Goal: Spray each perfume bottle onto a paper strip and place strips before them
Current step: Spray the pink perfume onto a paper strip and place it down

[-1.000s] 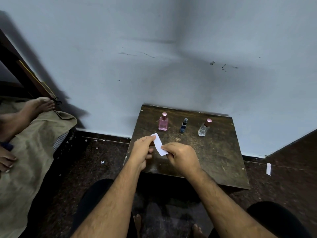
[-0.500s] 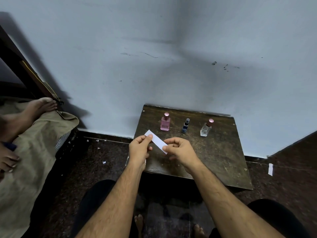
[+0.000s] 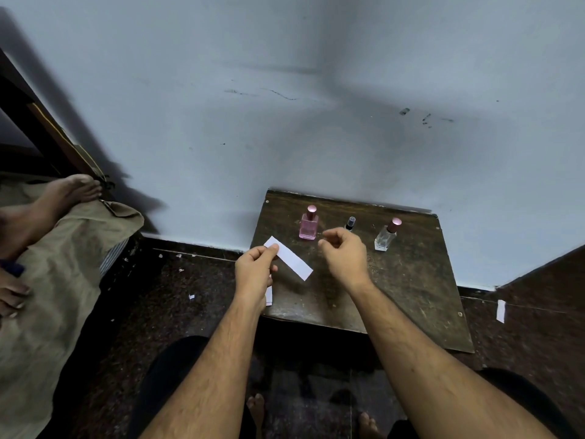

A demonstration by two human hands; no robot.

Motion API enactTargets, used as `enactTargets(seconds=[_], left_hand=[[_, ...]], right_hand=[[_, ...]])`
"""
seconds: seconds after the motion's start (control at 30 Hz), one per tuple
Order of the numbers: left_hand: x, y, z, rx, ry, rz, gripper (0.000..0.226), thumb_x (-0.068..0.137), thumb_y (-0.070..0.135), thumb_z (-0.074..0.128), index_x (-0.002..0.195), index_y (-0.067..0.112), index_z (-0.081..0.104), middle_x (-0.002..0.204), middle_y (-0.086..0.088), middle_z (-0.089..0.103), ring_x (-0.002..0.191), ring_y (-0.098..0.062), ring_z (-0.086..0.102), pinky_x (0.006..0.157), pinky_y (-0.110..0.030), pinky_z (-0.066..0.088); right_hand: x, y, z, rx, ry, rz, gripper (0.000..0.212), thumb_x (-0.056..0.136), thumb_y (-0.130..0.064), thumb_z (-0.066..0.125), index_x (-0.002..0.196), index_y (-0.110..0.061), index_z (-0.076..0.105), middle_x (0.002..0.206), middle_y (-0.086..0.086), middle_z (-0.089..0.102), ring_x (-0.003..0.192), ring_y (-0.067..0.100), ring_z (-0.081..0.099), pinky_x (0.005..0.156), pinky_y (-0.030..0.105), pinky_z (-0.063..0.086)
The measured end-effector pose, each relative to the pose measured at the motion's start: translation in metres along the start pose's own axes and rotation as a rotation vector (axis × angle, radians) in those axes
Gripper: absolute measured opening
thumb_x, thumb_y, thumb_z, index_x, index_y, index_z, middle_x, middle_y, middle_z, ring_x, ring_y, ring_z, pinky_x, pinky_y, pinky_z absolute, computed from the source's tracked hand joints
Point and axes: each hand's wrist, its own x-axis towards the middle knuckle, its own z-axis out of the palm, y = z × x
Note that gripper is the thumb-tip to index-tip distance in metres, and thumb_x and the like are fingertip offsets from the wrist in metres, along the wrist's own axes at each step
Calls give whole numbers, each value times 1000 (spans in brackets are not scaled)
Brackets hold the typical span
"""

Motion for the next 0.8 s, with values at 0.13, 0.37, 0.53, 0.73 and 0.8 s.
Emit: enactTargets(seconds=[0.13,0.37,0.53,0.73,0.8], left_hand=[[5,3,2,25,-1,28,11,89,15,70,83,6,70,66,2,59,49,-6,43,41,-17,32],[17,3,1,68,-6,73,13,89,15,69,84,3,69,70,-2,56,50,-9,40,42,-19,31],[25,2,4,133,-60,150,23,88,16,68,67,11,62,61,4,49,57,-9,41,52,-22,34],[46,3,15,346,-200,300,17,83,18,74,67,19,71,123,7,67,107,-2,62,94,-28,46],[53,1,17,503,-243,356,12,81,24,76,70,27,74,134,10,61,115,-4,58,99,-31,44]], right_hand=[[20,-15,9,-52,17,-52,34,85,-16,69,118,-15,64,111,-1,70,101,13,64,97,32,51],[45,-22,27,-66,-24,-81,45,85,-18,72,128,-15,58,110,-4,68,99,10,62,88,19,45],[50,-22,35,-58,-18,-124,24,88,-13,68,112,-12,65,95,-1,69,67,-6,57,55,-2,35],[53,-15,28,-41,-50,-151,13,86,-12,70,99,-14,66,86,-5,65,68,-3,58,57,2,40],[54,-10,25,-36,-108,-156,14,85,-14,72,95,-21,65,87,-5,68,75,8,66,68,19,55]])
